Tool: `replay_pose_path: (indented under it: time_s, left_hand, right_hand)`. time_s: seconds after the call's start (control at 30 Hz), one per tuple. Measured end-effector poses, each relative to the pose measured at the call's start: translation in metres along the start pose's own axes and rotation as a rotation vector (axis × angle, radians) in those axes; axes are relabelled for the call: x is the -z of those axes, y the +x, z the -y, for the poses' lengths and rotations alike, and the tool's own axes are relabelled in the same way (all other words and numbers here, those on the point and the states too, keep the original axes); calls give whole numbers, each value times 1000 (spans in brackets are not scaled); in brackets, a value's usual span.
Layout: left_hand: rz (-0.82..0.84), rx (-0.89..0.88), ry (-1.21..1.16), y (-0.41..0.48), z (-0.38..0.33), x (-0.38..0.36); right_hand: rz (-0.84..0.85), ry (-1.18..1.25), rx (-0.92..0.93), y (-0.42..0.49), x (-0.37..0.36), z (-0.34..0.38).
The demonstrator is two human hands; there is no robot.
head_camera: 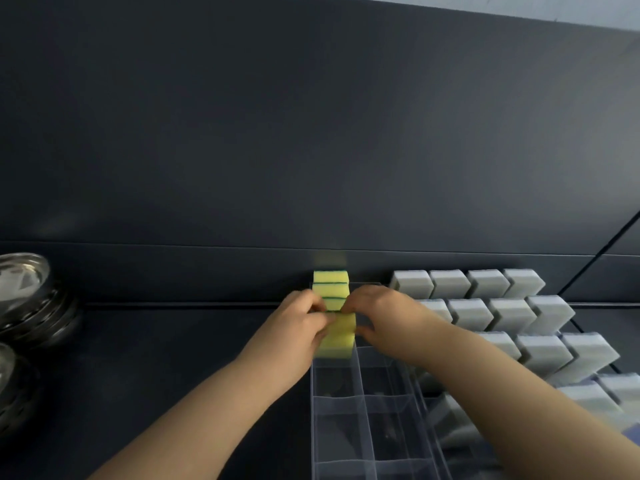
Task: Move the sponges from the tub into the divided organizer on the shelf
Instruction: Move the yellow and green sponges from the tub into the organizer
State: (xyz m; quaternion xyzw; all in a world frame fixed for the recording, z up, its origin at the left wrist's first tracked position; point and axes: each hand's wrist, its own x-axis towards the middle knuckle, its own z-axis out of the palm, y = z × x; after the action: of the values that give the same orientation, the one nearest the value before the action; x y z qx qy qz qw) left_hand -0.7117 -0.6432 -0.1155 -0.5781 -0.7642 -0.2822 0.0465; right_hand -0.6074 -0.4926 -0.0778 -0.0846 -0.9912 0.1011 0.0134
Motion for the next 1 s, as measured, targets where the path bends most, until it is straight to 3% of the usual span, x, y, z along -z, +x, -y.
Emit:
replay_pose_path:
  time_s: [0.23, 0.4, 0.53, 0.63, 0.77, 1.0]
  left_hand:
    - [-28, -53, 51, -11, 4, -12]
    - [52, -52, 45, -15, 1, -16]
    - [43, -83, 89, -24, -2, -4]
    - [32, -53, 156, -28, -4, 14]
    - [-65, -4, 134, -30, -7, 43]
    - [-181, 35, 164, -28, -26, 76]
  right_hand:
    - [52, -179, 67, -2, -13, 13]
    - [121, -311, 5, -1, -11, 17]
    - [120, -277, -60, -4, -7, 22]
    - [44, -140, -116, -8, 3, 25]
    - [-178, 61, -186, -22, 18, 29]
    - [-441, 217, -247, -56, 34, 39]
